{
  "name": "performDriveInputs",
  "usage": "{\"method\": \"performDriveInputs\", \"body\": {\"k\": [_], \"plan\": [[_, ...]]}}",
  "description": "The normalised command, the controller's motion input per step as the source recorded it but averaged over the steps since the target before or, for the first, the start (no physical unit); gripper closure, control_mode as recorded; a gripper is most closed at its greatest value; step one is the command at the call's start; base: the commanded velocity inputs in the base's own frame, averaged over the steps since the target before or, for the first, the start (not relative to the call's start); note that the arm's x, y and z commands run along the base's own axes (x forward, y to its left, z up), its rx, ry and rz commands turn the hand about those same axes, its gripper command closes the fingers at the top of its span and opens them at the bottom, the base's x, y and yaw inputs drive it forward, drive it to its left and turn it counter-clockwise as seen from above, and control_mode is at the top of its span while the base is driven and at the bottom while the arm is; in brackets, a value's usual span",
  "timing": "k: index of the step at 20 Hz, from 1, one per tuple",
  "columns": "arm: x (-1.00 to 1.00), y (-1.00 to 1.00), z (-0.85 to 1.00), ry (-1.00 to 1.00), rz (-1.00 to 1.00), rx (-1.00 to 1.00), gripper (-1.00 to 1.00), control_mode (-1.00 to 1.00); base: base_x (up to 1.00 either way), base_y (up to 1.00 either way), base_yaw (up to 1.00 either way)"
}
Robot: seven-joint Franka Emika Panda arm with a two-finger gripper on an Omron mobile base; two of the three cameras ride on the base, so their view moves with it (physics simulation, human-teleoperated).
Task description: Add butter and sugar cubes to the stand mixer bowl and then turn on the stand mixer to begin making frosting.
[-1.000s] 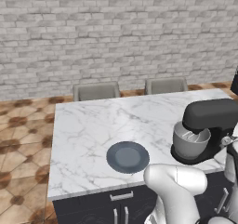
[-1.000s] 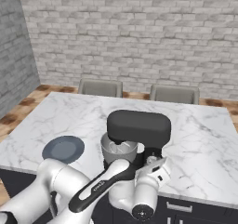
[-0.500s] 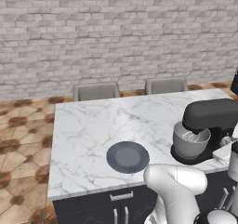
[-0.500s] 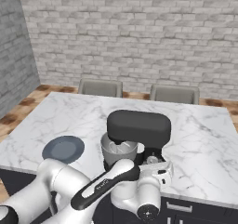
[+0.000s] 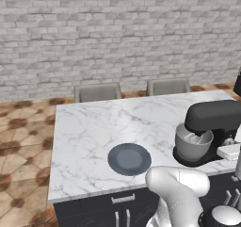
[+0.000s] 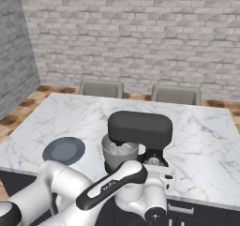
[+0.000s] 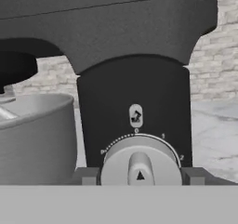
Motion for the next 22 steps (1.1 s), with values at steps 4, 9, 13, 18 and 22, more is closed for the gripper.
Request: {"method": "performDriveInputs", "body": {"k": [4,9,13,18,22], "plan": [[-0.19,0.0,0.03,0.0,-0.13,0.39,1.0,-1.0,0.0,0.0,0.0],[-0.27,0.0,0.06,0.0,-0.16,0.39,1.0,-1.0,0.0,0.0,0.0],[-0.3,0.0,0.07,0.02,-0.18,0.37,1.0,-1.0,0.0,0.0,0.0],[-0.29,0.0,0.07,0.05,-0.18,0.36,1.0,-1.0,0.0,0.0,0.0],[-0.3,0.0,0.06,0.06,-0.17,0.35,1.0,-1.0,0.0,0.0,0.0]]}}
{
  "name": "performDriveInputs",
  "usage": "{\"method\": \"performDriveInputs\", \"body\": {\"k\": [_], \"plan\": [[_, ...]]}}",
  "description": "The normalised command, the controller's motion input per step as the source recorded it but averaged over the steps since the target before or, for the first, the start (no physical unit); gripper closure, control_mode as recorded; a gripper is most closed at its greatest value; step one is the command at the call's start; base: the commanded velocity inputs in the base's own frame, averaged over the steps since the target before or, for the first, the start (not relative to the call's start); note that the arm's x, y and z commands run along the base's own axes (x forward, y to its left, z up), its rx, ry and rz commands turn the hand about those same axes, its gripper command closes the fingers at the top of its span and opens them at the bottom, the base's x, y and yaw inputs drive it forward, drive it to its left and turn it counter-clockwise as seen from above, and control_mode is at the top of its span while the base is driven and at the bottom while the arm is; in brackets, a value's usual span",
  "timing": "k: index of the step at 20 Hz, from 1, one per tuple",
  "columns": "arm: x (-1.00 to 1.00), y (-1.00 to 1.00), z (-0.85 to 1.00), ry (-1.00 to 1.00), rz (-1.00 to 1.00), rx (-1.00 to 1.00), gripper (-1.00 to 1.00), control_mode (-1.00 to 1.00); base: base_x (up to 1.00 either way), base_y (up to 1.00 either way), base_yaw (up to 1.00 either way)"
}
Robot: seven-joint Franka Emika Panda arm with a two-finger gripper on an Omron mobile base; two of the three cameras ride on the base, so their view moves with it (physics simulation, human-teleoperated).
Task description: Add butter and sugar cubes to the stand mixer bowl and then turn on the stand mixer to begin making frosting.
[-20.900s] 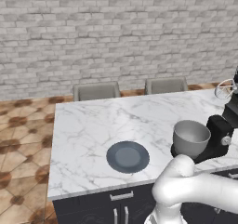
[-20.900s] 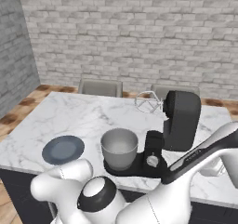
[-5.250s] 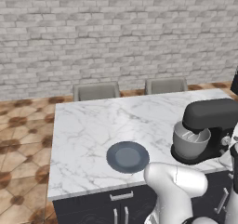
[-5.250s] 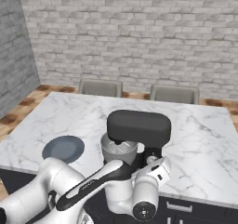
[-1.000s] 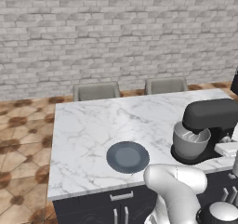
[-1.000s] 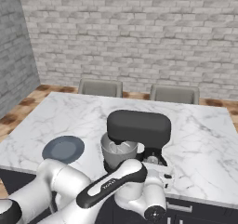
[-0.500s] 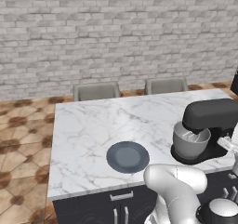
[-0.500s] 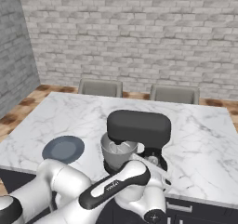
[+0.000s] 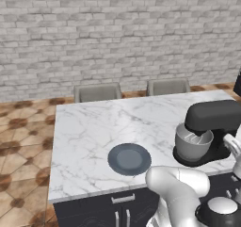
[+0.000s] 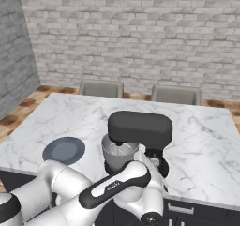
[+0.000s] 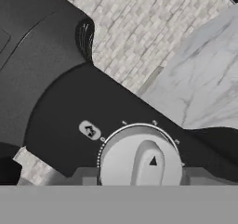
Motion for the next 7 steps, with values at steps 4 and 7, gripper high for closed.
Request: {"method": "performDriveInputs", "body": {"k": [4,7], "plan": [[-0.32,0.0,0.08,0.06,-0.16,0.35,1.0,-1.0,0.0,0.0,0.0],[-0.32,0.0,0.07,0.06,-0.15,0.34,1.0,-1.0,0.0,0.0,0.0]]}}
